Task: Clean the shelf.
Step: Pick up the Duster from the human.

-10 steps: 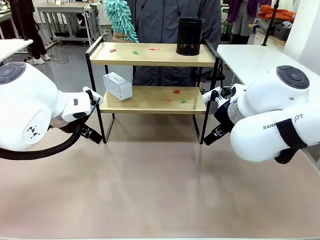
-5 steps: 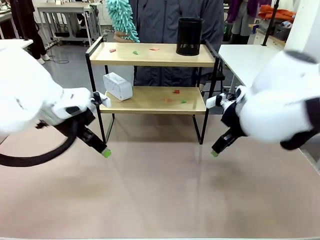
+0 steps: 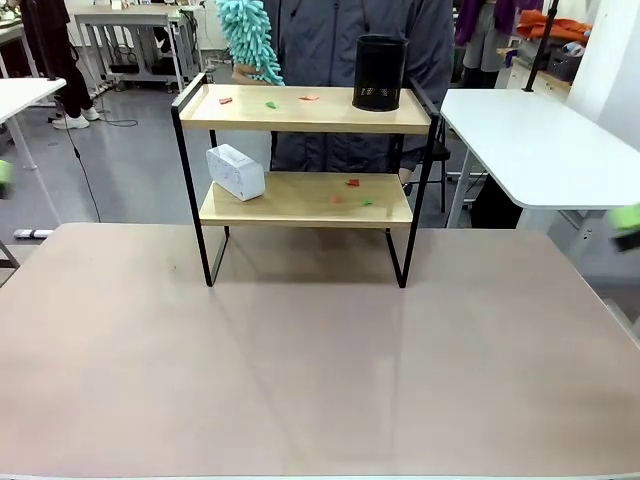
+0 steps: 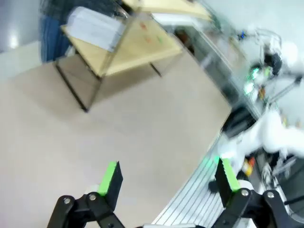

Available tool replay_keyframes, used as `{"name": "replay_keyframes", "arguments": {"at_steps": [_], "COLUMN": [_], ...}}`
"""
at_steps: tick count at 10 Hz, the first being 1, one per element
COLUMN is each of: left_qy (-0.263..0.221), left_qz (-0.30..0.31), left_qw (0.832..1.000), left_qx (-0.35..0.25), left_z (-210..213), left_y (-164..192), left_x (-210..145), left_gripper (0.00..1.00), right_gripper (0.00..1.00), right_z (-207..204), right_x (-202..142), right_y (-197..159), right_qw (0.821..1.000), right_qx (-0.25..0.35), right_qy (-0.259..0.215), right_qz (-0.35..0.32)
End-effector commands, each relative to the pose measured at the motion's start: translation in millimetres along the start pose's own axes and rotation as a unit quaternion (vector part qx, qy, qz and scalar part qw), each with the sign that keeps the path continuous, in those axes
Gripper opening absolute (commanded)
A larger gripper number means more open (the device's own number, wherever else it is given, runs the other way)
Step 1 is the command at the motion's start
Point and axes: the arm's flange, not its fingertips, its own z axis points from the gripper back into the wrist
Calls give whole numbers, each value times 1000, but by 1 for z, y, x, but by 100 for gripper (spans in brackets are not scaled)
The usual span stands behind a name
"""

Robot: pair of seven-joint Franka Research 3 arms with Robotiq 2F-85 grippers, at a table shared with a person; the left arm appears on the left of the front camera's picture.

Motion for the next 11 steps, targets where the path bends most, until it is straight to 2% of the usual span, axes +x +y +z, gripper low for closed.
{"name": "replay_keyframes", "arguments": {"at_steps": [1, 3, 4, 5, 6, 11], "left_qy": [-206, -248, -251, -207, -224, -224], "left_qz": [127, 218, 274, 395, 245, 245], "left_qw": [970, 944, 928, 893, 943, 943], "left_qx": [10, 0, 13, 53, 21, 21], "left_z": [38, 45, 37, 23, 111, 111], "left_y": [47, 88, 102, 112, 113, 113], "left_x": [-70, -109, -118, -106, -95, -95], "left_gripper": [100, 100, 100, 100, 100, 100], "right_gripper": [100, 100, 100, 100, 100, 100], "right_z": [42, 61, 51, 82, 82, 82], "right_x": [-30, -63, -64, -75, -75, -75], "right_y": [-75, -129, -140, -114, -114, -114], "right_qw": [937, 866, 848, 963, 963, 963], "right_qx": [127, 173, 151, 78, 78, 78], "right_qy": [-251, -377, -411, -170, -170, -170], "right_qz": [-206, -279, -298, -194, -194, -194]}}
